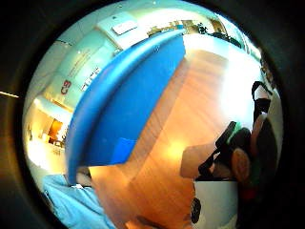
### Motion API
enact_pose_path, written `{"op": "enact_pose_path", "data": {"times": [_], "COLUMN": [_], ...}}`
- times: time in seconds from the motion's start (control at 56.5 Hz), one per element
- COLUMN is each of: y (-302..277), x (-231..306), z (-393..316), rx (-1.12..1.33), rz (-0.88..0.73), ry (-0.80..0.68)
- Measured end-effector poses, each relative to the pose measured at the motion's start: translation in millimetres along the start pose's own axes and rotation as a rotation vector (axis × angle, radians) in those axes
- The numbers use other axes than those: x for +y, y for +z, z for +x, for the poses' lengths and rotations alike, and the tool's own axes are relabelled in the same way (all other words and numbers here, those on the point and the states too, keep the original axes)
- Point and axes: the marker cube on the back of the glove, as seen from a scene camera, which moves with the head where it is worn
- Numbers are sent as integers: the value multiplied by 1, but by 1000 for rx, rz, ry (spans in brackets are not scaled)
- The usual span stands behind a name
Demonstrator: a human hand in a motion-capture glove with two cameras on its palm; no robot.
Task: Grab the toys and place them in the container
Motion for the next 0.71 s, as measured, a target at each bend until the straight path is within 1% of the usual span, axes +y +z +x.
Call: {"op": "enact_pose_path", "data": {"times": [0.124,0.248,0.372,0.46,0.549,0.62,0.708], "y": [-46,-98,-127,-127,-112,-101,-89], "x": [-33,-78,-116,-133,-143,-142,-134], "z": [-10,-42,-84,-110,-133,-141,-141], "rx": [-58,-128,-174,-222,-275,-327,-319], "rz": [101,203,232,197,115,51,-75], "ry": [22,-3,-36,-38,-30,-18,-8]}}
